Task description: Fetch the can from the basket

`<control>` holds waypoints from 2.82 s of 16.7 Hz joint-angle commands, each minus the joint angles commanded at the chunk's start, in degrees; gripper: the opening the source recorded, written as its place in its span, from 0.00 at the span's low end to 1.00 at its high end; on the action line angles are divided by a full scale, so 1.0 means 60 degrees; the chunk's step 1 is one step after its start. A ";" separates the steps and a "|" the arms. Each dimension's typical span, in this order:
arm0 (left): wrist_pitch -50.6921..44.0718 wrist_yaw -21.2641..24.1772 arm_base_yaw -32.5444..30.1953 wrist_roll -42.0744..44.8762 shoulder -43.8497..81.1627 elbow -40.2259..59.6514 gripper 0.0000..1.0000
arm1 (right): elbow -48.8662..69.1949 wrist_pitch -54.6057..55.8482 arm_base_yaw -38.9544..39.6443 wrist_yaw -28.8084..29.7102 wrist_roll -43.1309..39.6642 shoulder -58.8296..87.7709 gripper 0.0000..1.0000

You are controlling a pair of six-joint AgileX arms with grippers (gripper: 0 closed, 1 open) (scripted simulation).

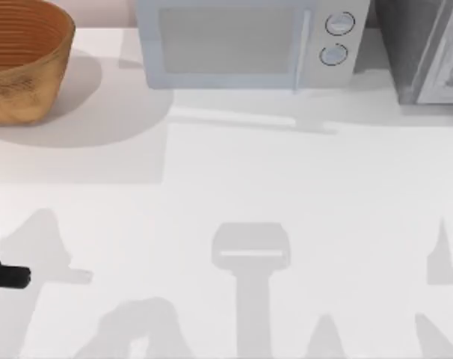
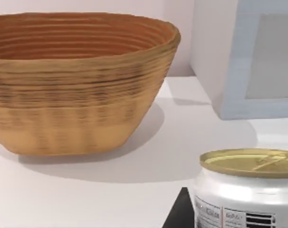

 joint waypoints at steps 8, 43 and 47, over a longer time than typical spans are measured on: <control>0.2638 0.2947 -0.0301 0.0189 0.5023 0.2272 0.00 | 0.0000 0.0000 0.0000 0.0000 0.0000 0.0000 1.00; 1.1797 1.3037 -0.1175 0.0891 2.1931 1.0461 0.23 | 0.0000 0.0000 0.0000 0.0000 0.0000 0.0000 1.00; 1.1797 1.3037 -0.1175 0.0891 2.1931 1.0461 0.53 | 0.0000 0.0000 0.0000 0.0000 0.0000 0.0000 1.00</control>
